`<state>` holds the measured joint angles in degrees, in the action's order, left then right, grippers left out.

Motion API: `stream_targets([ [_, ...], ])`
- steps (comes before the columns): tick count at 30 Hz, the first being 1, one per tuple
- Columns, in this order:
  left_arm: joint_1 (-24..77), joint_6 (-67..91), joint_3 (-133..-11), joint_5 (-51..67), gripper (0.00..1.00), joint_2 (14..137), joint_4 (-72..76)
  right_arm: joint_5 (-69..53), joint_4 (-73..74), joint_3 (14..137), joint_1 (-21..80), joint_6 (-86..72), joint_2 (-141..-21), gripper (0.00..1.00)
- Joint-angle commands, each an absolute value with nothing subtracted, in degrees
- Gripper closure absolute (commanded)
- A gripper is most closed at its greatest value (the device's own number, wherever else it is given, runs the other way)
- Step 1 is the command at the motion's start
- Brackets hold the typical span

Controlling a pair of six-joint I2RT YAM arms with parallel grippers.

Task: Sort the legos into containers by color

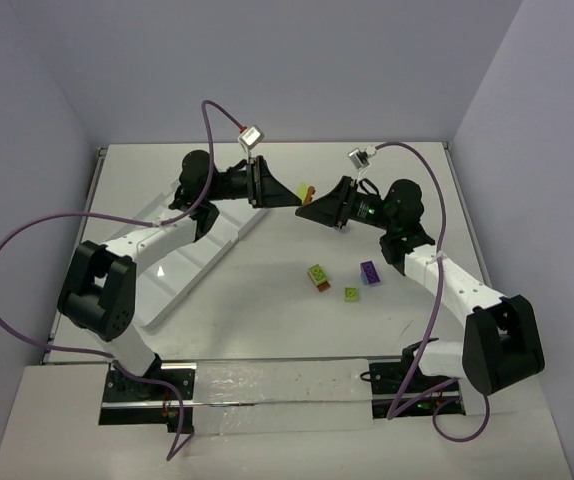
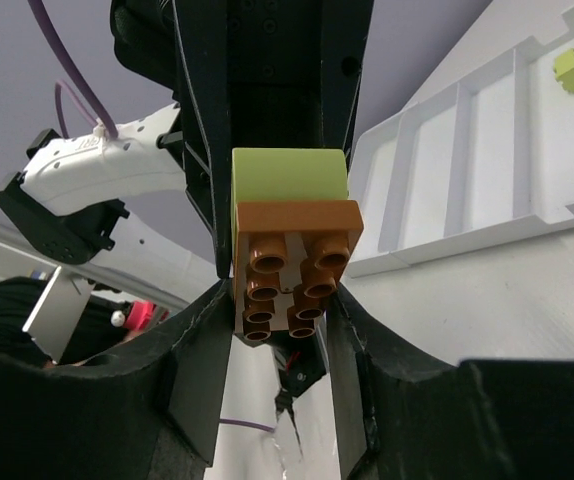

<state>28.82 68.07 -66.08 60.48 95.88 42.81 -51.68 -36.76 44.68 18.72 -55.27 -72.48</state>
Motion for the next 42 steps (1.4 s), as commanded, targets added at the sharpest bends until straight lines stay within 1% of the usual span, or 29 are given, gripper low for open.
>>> stream_targets([
  [1,29.18,66.51,-67.36,60.9,1.0,95.33,43.92,-52.55,-40.95,47.17,19.16,-55.28,-72.57,0.77],
  [2,29.18,65.84,-67.54,60.77,1.0,95.15,43.26,-52.42,-40.68,47.12,19.16,-55.15,-72.52,0.83],
  [4,29.06,64.48,-68.15,60.67,1.0,94.98,41.0,-52.3,-40.4,46.84,19.16,-55.05,-72.42,0.88],
  [6,28.6,63.92,-68.37,60.64,1.0,94.43,40.27,-52.21,-39.61,46.03,19.0,-54.45,-72.1,0.97],
  [9,27.47,63.52,-68.12,60.73,1.0,93.58,39.68,-51.86,-38.45,45.0,18.61,-53.77,-71.47,1.0],
  [13,25.73,59.47,-68.25,59.85,1.0,92.04,34.65,-51.25,-34.86,43.02,17.48,-50.84,-69.28,1.0],
  [16,24.8,55.69,-68.9,58.98,1.0,90.63,28.56,-50.37,-29.51,42.54,16.54,-47.24,-68.12,1.0],
  [20,23.47,53.72,-68.65,57.75,1.0,89.38,25.56,-48.79,-23.99,43.14,16.35,-44.02,-66.99,1.0],
  [22,22.3,50.65,-68.73,55.4,1.0,88.2,21.76,-46.12,-17.13,44.31,16.35,-40.51,-66.15,1.0],
  [23,21.72,49.08,-68.83,53.09,1.0,87.58,18.83,-43.34,-13.9,45.66,16.35,-38.83,-65.9,1.0],
  [24,20.68,46.54,-69.46,47.68,1.0,86.75,12.96,-41.08,-9.57,46.59,16.35,-36.49,-65.28,1.0],
  [25,19.68,44.06,-70.14,41.95,1.0,85.92,6.94,-38.7,-5.35,47.46,16.34,-34.23,-64.62,1.0],
  [26,19.33,42.44,-71.56,32.02,1.0,85.11,-1.01,-34.7,-2.69,47.76,16.29,-32.84,-63.48,1.0],
  [28,19.23,41.59,-73.23,21.53,1.0,84.92,-13.78,-28.42,-0.42,48.04,16.33,-31.62,-61.39,1.0],
  [30,19.16,41.31,-77.15,-1.12,1.0,85.71,-26.74,-21.49,3.49,48.6,16.26,-29.46,-59.08,1.0],
  [31,19.16,41.32,-78.16,-7.09,1.0,86.53,-27.01,-20.12,4.24,48.79,16.26,-29.08,-58.7,1.0],
  [32,19.07,41.73,-79.54,-14.58,1.0,88.72,-31.48,-19.15,5.37,49.4,16.26,-28.56,-58.28,1.0],
  [33,19.07,41.36,-80.08,-16.98,1.0,91.0,-33.78,-18.31,6.13,49.7,16.26,-28.18,-58.27,1.0],
  [35,18.99,41.86,-80.74,-21.81,1.0,94.36,-33.84,-16.53,6.21,49.84,16.26,-28.7,-57.69,1.0],
  [38,18.98,44.97,-82.73,-29.63,1.0,99.05,-35.45,-15.63,2.79,47.17,16.26,-29.81,-55.38,1.0],
  [42,18.9,48.44,-84.61,-33.21,1.0,105.18,-37.08,-14.81,3.44,46.51,16.26,-30.37,-54.25,1.0],
])
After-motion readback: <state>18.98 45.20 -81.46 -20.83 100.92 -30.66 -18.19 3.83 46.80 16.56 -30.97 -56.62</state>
